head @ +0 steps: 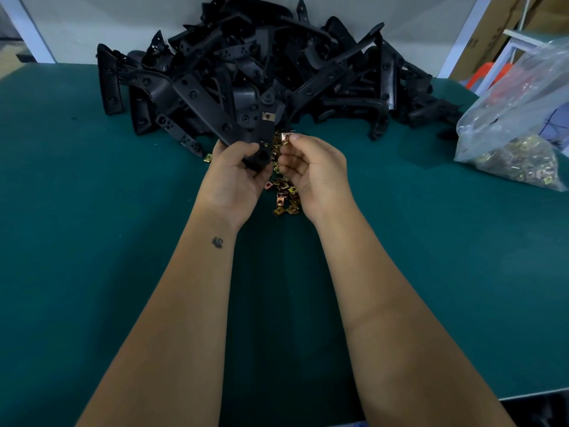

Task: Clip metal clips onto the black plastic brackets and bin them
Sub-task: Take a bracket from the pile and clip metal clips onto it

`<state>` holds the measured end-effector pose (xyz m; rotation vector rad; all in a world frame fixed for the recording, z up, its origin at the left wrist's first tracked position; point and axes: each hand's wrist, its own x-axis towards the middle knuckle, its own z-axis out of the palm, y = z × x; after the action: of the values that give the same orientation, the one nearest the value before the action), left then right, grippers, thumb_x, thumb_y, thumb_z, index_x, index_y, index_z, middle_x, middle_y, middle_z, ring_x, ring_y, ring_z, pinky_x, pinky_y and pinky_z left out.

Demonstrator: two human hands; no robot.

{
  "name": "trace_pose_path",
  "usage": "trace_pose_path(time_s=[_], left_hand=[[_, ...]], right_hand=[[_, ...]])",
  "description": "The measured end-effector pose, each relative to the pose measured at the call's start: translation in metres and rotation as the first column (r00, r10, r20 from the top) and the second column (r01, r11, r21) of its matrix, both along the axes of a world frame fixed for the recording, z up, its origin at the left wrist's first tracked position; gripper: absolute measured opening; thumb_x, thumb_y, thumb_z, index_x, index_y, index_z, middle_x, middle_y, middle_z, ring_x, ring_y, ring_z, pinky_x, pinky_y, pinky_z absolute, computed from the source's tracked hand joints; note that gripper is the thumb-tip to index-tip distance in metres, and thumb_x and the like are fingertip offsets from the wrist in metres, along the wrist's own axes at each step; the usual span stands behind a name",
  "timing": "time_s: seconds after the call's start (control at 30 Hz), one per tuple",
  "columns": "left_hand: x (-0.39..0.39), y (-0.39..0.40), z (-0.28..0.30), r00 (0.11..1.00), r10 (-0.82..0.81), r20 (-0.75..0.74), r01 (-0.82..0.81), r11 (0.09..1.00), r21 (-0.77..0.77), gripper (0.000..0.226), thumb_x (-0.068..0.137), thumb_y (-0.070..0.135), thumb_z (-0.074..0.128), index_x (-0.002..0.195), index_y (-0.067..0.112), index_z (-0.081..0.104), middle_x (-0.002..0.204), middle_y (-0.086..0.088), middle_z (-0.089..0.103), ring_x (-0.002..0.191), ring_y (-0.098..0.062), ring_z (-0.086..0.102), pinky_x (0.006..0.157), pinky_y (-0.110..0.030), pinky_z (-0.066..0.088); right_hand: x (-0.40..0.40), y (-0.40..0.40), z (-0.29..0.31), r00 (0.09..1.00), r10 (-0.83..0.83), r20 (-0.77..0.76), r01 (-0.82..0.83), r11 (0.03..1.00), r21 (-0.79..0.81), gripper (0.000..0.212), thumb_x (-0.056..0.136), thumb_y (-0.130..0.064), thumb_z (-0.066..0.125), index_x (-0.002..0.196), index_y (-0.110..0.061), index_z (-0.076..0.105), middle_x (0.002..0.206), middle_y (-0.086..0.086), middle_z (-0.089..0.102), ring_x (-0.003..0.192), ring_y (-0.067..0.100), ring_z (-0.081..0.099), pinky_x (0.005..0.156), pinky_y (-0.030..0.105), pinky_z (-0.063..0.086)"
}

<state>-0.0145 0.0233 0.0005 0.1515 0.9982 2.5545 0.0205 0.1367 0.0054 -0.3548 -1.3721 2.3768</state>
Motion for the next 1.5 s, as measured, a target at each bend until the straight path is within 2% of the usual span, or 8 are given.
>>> trace_pose_path(time_s=[0.23,0.43,0.57,0.67,0.8,1.03,1.17,1.5], left_hand=[[-0.0005,0.0004,-0.0006,0.999,-0.013,-0.041,0.015,0.999,0.046,0.031,0.095,-0.004,0.044,0.121,0.013,0.047,0.114,-0.009,0.062,0.1,-0.021,0.059,0.09,-0.032,0.053],[-0.0011,0.0008,-0.0024,0.997,-0.021,-0.073,0.022,1.0,0.013,0.023,0.094,-0.005,0.045,0.11,0.012,0.049,0.101,-0.006,0.067,0.086,-0.018,0.063,0.075,-0.031,0.054],[-0.0014,0.0004,-0.0031,0.999,-0.01,-0.052,0.013,0.998,0.058,0.023,0.093,-0.006,0.046,0.108,0.012,0.05,0.103,-0.006,0.067,0.092,-0.018,0.063,0.086,-0.031,0.055],[-0.0013,0.001,-0.0029,0.999,0.004,-0.054,-0.001,0.999,0.044,0.029,0.094,-0.007,0.046,0.116,0.012,0.048,0.111,-0.009,0.063,0.096,-0.02,0.061,0.092,-0.034,0.053],[-0.0007,-0.0003,-0.0021,0.997,0.015,-0.072,-0.012,0.999,0.032,0.033,0.095,-0.008,0.046,0.121,0.013,0.045,0.107,-0.009,0.063,0.087,-0.019,0.062,0.082,-0.032,0.054],[-0.0024,-0.0033,-0.0032,0.999,0.001,-0.042,0.001,0.999,0.054,0.028,0.095,-0.005,0.043,0.117,0.013,0.045,0.103,-0.011,0.062,0.085,-0.022,0.06,0.074,-0.032,0.052],[-0.0029,-0.0036,-0.0032,0.997,-0.028,-0.067,0.029,0.999,0.023,0.033,0.093,-0.005,0.043,0.12,0.014,0.048,0.102,-0.009,0.064,0.081,-0.02,0.062,0.069,-0.03,0.051],[-0.0029,-0.0058,-0.0025,0.996,-0.066,-0.061,0.065,0.998,-0.016,0.032,0.096,-0.002,0.041,0.124,0.013,0.045,0.11,-0.011,0.06,0.084,-0.021,0.059,0.076,-0.032,0.052]], right_hand=[[-0.0005,-0.0036,-0.0001,1.0,0.023,0.02,-0.024,0.998,0.059,0.02,0.091,-0.003,0.061,0.073,-0.01,0.068,0.062,0.002,0.064,0.051,0.012,0.058,0.051,0.022,0.049],[-0.0013,-0.0071,-0.0006,0.999,0.038,0.032,-0.041,0.996,0.079,0.017,0.091,-0.004,0.063,0.075,-0.01,0.065,0.059,0.0,0.062,0.049,0.011,0.056,0.049,0.021,0.047],[-0.0008,-0.0045,-0.0005,0.999,0.03,0.038,-0.031,0.999,0.032,0.014,0.092,-0.006,0.061,0.079,-0.009,0.066,0.062,0.001,0.063,0.051,0.011,0.057,0.05,0.021,0.048],[-0.0005,-0.004,-0.001,0.998,0.043,0.037,-0.044,0.999,0.024,0.013,0.092,-0.007,0.061,0.081,-0.009,0.066,0.062,0.0,0.064,0.052,0.01,0.058,0.051,0.021,0.049],[-0.0002,-0.0064,-0.0015,0.996,0.073,0.044,-0.076,0.994,0.075,0.013,0.092,-0.007,0.062,0.081,-0.01,0.068,0.065,0.001,0.065,0.054,0.011,0.058,0.051,0.021,0.049],[0.0,-0.0094,-0.0007,0.992,0.105,0.069,-0.114,0.983,0.141,0.013,0.094,-0.007,0.06,0.083,-0.009,0.066,0.062,0.001,0.064,0.052,0.011,0.059,0.051,0.022,0.049],[0.0005,-0.0085,0.0001,0.991,0.111,0.069,-0.12,0.982,0.144,0.015,0.094,-0.007,0.061,0.08,-0.009,0.067,0.061,0.0,0.062,0.052,0.011,0.058,0.052,0.022,0.049],[0.0008,-0.0085,-0.0024,0.992,0.082,0.093,-0.103,0.964,0.247,0.015,0.092,-0.009,0.065,0.077,-0.011,0.065,0.057,-0.003,0.058,0.051,0.009,0.052,0.052,0.022,0.046]])
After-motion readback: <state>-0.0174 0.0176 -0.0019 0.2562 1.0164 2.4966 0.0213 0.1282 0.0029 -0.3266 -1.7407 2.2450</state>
